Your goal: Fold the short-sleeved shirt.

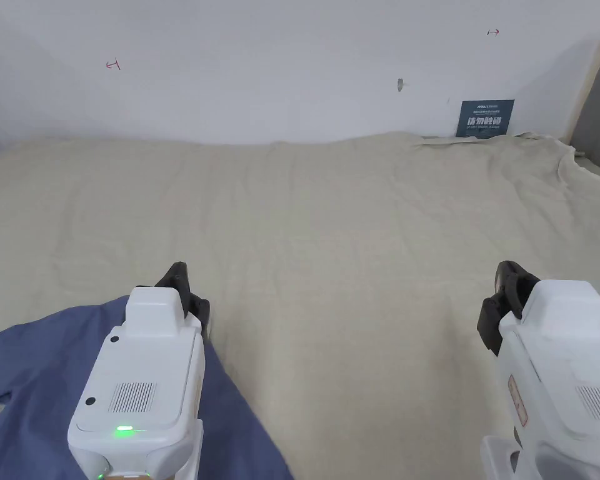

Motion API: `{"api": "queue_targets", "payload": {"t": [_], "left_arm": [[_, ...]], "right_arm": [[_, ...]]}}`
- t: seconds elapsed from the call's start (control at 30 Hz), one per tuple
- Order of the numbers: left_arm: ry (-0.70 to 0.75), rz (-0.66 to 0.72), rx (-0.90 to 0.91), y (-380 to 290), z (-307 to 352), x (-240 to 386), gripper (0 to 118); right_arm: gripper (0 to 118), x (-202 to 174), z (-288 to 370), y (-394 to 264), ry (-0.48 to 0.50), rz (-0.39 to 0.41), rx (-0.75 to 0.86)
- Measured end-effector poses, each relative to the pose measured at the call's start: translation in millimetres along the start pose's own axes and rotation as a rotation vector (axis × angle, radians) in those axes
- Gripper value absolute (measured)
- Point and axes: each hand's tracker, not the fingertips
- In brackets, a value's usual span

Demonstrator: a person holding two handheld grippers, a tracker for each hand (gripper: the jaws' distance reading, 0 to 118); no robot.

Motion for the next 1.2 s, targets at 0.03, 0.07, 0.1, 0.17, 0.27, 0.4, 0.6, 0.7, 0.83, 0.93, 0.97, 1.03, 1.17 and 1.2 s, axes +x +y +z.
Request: {"api": "queue_targets", "payload": {"t": [0.03,0.07,0.1,0.17,0.27,0.4,0.6,0.7,0.83,0.93,0.97,1.03,1.17,1.2], "left_arm": [[-0.002,0.002,-0.002,-0.3,0.2,-0.4,0],[0.001,0.002,-0.001,-0.6,0.5,-0.3,0],[0.004,-0.004,0.001,-0.9,0.8,-0.2,0],[0.006,-0.008,0.002,0.4,1.4,-0.7,0],[0.005,0.0,-0.001,-0.3,0.1,-2.5,0],[0.006,-0.011,-0.001,-0.2,0.5,-2.3,0],[0.001,-0.009,0.003,0.6,0.3,-3.3,0],[0.001,-0.008,0.004,1.6,0.6,-3.4,0],[0.002,-0.019,0.003,0.8,0.2,-3.9,0],[0.004,-0.02,0.006,0.9,0.2,-4.6,0],[0.006,-0.021,0.006,1.0,0.2,-4.8,0],[0.005,-0.022,0.006,1.2,0.0,-5.4,0],[0.01,-0.016,0.006,1.5,0.2,-6.7,0],[0.01,-0.01,0.004,1.1,-0.2,-7.2,0]], "right_arm": [[0,0.0,-0.1,0.0,0.002,-0.001,-0.002],[0,-0.1,-0.1,0.0,0.004,-0.002,-0.003],[0,0.0,-0.1,0.0,0.005,-0.003,-0.003],[0,0.0,0.0,0.5,0.004,0.0,-0.003],[0,-0.1,0.0,1.4,0.005,0.003,-0.001],[0,-0.2,0.3,2.7,0.003,0.002,0.0],[0,0.1,1.2,4.1,0.004,0.002,0.0],[0,0.1,1.4,4.2,0.005,0.001,0.001],[0,0.6,1.0,4.4,0.006,0.0,-0.002],[0,0.9,0.8,4.6,0.008,0.0,-0.001],[0,0.8,0.7,4.7,0.008,0.0,-0.001],[0,1.3,0.5,4.7,0.008,0.001,-0.002],[0,1.6,0.8,5.7,0.008,-0.001,0.0],[0,1.5,0.7,6.0,0.008,0.0,0.001]]}}
